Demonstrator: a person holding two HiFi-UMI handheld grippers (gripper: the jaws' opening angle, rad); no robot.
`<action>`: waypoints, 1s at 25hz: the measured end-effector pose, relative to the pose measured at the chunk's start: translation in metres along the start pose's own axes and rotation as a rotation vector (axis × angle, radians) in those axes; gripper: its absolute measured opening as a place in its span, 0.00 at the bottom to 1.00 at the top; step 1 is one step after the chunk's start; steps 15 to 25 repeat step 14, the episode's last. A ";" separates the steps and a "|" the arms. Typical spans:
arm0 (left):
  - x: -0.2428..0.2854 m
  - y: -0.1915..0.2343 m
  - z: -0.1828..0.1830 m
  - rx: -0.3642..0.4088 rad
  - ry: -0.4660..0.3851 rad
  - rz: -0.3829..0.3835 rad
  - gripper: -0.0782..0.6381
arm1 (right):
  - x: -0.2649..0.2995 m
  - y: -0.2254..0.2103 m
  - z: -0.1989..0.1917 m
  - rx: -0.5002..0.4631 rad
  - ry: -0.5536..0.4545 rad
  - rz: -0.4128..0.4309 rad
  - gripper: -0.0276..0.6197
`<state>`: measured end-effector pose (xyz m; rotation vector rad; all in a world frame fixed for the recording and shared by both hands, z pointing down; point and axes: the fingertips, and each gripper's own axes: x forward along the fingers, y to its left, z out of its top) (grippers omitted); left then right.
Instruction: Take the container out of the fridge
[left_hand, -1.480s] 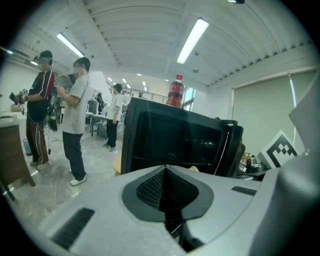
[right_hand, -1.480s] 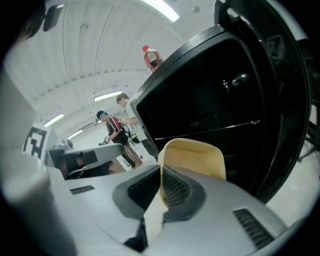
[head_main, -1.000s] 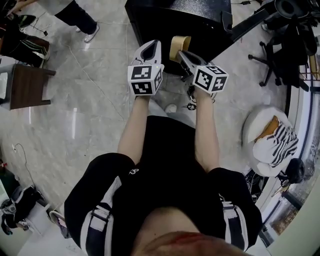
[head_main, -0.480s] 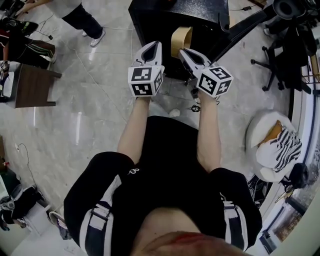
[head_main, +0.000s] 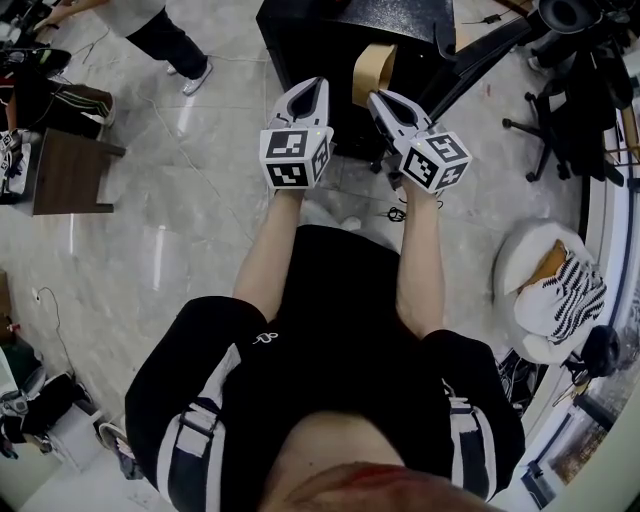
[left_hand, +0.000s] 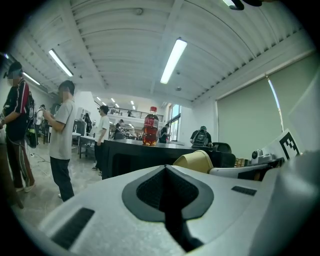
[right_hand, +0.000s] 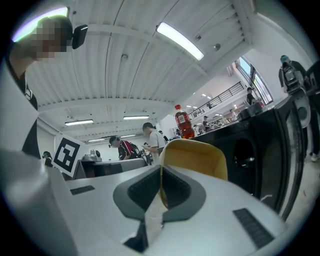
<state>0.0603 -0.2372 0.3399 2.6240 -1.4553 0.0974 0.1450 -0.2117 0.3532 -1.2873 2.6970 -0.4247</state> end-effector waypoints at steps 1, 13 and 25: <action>0.000 0.000 0.000 -0.001 -0.001 0.000 0.12 | 0.000 0.001 0.000 -0.006 -0.002 0.003 0.07; -0.002 0.002 -0.002 -0.015 -0.009 0.009 0.12 | 0.001 0.004 -0.003 -0.067 0.022 0.004 0.07; -0.002 0.002 -0.002 -0.015 -0.011 0.009 0.12 | 0.001 0.004 -0.003 -0.070 0.022 0.004 0.07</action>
